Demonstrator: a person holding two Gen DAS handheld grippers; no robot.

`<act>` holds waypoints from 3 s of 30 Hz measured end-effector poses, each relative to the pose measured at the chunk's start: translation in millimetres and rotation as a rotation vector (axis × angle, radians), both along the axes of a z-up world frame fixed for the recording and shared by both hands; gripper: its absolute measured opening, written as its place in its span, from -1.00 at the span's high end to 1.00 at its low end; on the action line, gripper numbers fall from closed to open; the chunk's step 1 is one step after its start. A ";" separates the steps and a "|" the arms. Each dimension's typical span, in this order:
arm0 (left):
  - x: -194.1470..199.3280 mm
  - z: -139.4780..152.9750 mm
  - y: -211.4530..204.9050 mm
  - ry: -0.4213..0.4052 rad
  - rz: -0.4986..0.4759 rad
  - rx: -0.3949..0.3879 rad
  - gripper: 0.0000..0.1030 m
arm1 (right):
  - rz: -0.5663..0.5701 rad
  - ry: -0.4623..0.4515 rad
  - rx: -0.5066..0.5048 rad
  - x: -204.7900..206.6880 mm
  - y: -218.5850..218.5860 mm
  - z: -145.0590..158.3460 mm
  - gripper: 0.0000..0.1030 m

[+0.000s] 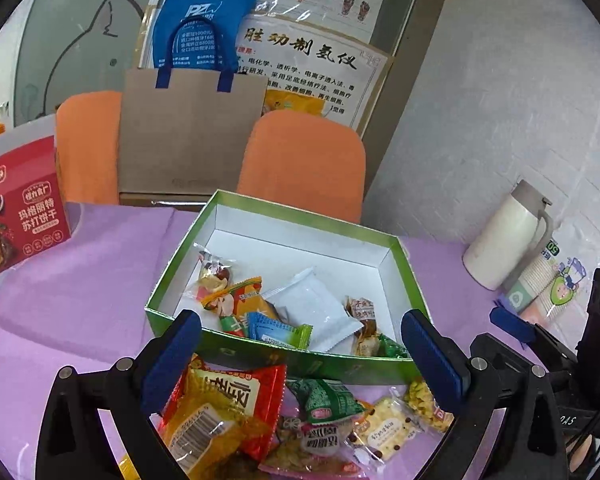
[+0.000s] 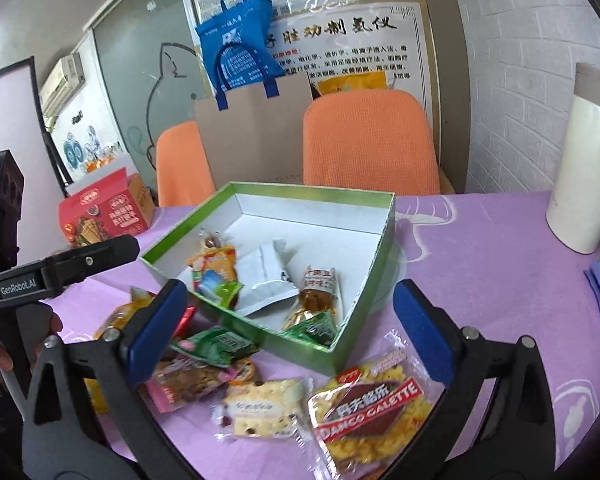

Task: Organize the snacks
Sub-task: 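Carry both packets into the green box and open both tools, then withdraw both tools from the box back toward the snack pile, then grasp orange-edged cookie packet with right tool while left tool grasps pink seed packet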

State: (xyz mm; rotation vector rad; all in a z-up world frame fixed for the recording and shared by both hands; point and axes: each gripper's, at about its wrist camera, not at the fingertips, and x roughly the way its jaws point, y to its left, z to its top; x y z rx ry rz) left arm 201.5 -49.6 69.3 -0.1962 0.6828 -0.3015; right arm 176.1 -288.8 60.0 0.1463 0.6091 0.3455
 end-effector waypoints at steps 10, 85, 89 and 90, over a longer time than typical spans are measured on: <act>-94.7 36.4 17.3 -0.106 -0.030 0.085 -0.98 | -0.031 -0.071 0.118 -72.8 4.7 40.8 -0.98; -42.4 -88.3 -23.0 0.204 -0.138 -0.007 -0.93 | 0.194 0.248 -0.116 -119.5 36.6 -84.1 -0.29; -38.2 -95.2 -16.6 0.241 -0.140 -0.053 -0.63 | 0.184 0.263 -0.103 -115.0 37.6 -87.1 -0.29; -37.6 -96.4 -16.3 0.243 -0.157 -0.065 -0.35 | 0.184 0.264 -0.100 -114.4 38.3 -87.0 -0.29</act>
